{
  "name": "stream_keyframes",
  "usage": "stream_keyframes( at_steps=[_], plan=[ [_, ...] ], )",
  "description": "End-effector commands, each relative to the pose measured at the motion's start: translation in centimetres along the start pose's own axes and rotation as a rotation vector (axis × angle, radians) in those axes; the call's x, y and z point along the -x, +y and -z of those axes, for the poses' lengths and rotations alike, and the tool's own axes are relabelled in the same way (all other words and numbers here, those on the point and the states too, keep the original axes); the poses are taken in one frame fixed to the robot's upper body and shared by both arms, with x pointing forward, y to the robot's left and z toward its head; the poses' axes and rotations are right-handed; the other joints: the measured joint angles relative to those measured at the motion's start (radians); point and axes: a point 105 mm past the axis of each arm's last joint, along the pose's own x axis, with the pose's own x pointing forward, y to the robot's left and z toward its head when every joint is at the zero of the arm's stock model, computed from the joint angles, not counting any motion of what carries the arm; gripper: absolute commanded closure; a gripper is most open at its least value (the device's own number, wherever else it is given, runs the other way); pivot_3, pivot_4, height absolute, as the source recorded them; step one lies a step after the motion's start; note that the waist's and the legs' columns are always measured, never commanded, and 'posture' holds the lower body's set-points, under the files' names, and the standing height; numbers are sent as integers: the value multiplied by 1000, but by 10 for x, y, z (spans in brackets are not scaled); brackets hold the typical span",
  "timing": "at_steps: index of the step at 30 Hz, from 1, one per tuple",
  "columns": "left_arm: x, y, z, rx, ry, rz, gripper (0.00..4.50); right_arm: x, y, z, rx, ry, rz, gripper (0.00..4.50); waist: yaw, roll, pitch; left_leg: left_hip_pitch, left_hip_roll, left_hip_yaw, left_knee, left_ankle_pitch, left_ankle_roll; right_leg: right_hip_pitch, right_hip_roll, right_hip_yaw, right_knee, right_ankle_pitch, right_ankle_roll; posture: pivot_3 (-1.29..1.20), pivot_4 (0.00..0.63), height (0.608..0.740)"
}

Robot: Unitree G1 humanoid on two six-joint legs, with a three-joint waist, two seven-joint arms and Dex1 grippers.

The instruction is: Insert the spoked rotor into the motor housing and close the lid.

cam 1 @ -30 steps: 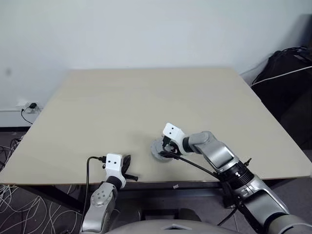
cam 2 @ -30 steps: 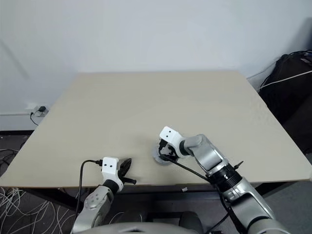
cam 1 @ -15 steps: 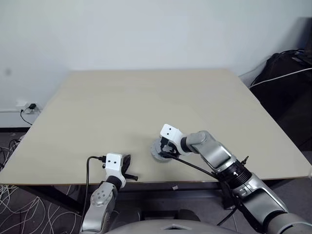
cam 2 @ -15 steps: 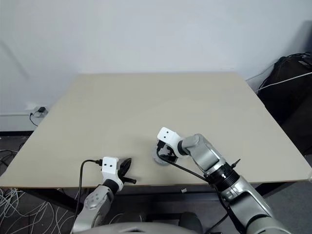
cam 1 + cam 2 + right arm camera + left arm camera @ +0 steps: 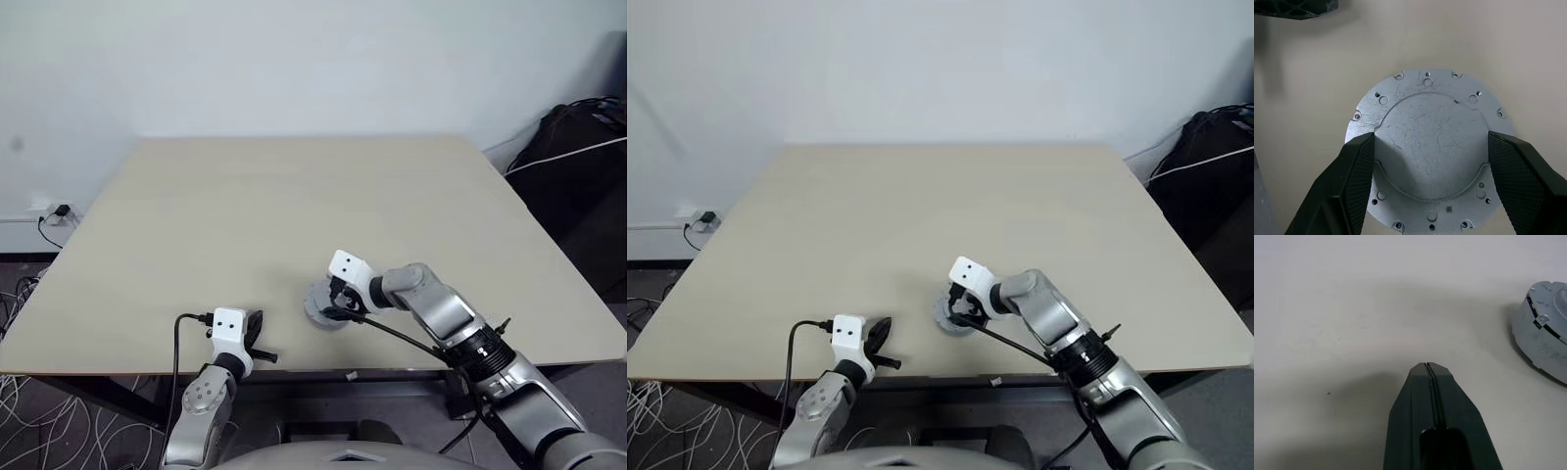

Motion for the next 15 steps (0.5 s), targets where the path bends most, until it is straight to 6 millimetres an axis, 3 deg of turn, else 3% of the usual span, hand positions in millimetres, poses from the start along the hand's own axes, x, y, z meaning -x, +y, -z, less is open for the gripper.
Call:
stream_keyframes(
  at_steps=[1,8,15],
  plan=[
    [-2,-1,-13,-2,-52,8,4500,-6,8,36,-72,95,-30,1288,1,0,0,0,0,0,0,0,0,0,0,0,0,0,0,0,0,740],
    [-2,-2,-13,-3,-50,13,4500,-1,12,44,-120,87,-32,1288,18,0,0,0,0,0,0,-1,1,0,0,0,0,-1,1,0,0,740],
    [-2,-2,-12,-7,-46,18,4500,4,14,37,-182,4,-58,1288,30,-1,1,0,0,0,0,-4,1,0,0,0,-1,-2,0,0,0,740]
  ],
)
